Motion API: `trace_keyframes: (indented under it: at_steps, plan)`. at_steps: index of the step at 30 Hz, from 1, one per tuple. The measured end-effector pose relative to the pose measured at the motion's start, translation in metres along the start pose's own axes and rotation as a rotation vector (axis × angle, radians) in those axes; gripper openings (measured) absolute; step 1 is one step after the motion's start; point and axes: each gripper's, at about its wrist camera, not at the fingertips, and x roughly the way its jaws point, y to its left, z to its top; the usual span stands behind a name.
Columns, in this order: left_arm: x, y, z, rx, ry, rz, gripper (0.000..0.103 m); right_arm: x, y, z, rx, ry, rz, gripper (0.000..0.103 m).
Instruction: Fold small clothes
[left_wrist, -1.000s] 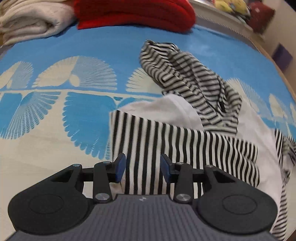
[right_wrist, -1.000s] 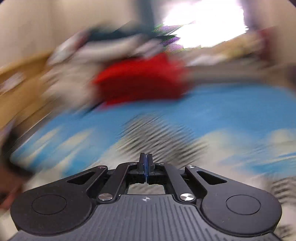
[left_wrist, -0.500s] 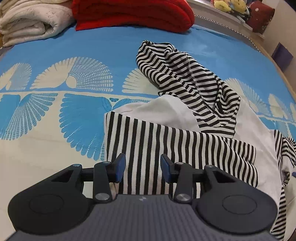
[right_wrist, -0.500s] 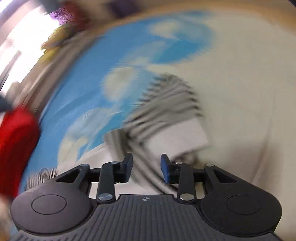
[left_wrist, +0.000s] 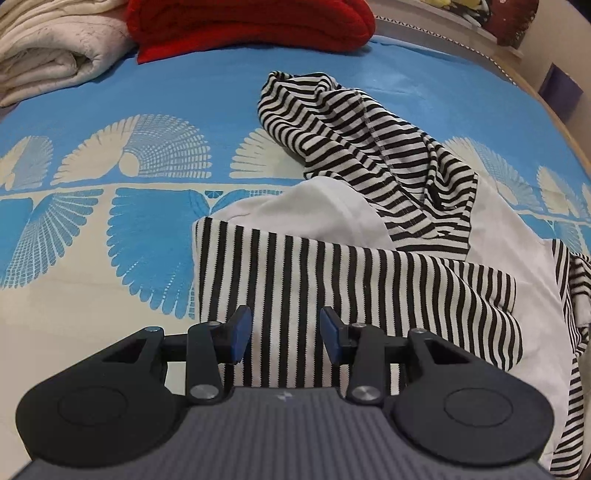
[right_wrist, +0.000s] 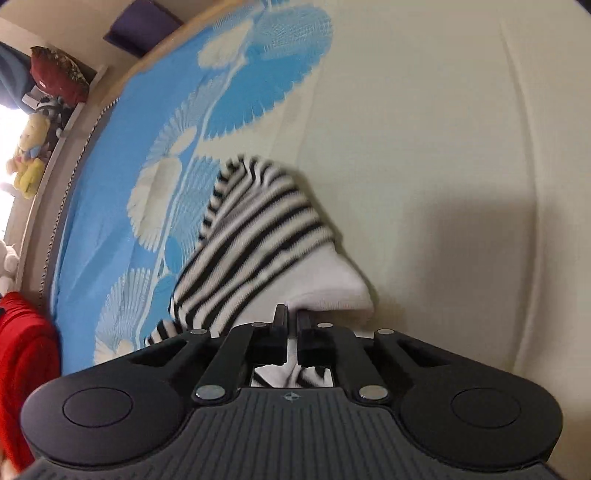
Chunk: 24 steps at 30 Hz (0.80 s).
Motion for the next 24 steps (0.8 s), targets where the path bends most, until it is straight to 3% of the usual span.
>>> trace_keyframes:
  at_steps: [2, 4, 5, 7, 9, 11, 12, 14, 17, 18, 21, 24]
  plan:
    - [-0.001, 0.001, 0.000, 0.002, 0.000, 0.003, 0.046, -0.023, 0.024, 0.004, -0.131, -0.134, -0.027, 0.003]
    - [-0.001, 0.002, 0.000, 0.005, -0.002, 0.004, 0.046, -0.055, 0.059, -0.008, -0.310, -0.283, 0.003, 0.003]
    - [-0.002, 0.003, -0.001, 0.004, -0.003, 0.006, 0.046, -0.070, 0.080, -0.021, -0.415, -0.338, 0.055, 0.003]
    - [-0.002, 0.007, 0.000, -0.008, -0.004, 0.011, 0.046, -0.099, 0.125, -0.064, -0.649, -0.351, 0.266, 0.003]
    - [-0.003, 0.011, 0.001, -0.024, -0.006, 0.016, 0.046, -0.120, 0.161, -0.119, -0.882, -0.265, 0.502, 0.003]
    - [-0.003, 0.016, 0.002, -0.039, -0.007, 0.020, 0.046, -0.136, 0.182, -0.173, -1.049, -0.086, 0.715, 0.003]
    - [-0.004, 0.018, 0.002, -0.045, -0.007, 0.021, 0.046, -0.141, 0.189, -0.202, -1.126, 0.057, 0.821, 0.004]
    - [-0.003, 0.021, 0.003, -0.058, -0.005, 0.021, 0.046, -0.144, 0.192, -0.242, -1.205, 0.244, 0.905, 0.008]
    - [-0.001, 0.024, 0.004, -0.075, 0.002, 0.007, 0.046, -0.128, 0.193, -0.255, -1.143, 0.475, 0.898, 0.023]
    - [0.000, 0.023, 0.003, -0.079, 0.007, -0.001, 0.046, -0.125, 0.193, -0.248, -1.099, 0.497, 0.896, 0.023]
    - [0.005, 0.021, 0.000, -0.097, 0.032, -0.057, 0.046, -0.109, 0.191, -0.207, -0.948, 0.440, 0.824, 0.037]
    - [0.015, 0.019, -0.005, -0.111, 0.070, -0.088, 0.046, -0.084, 0.179, -0.173, -0.839, 0.368, 0.648, 0.044]
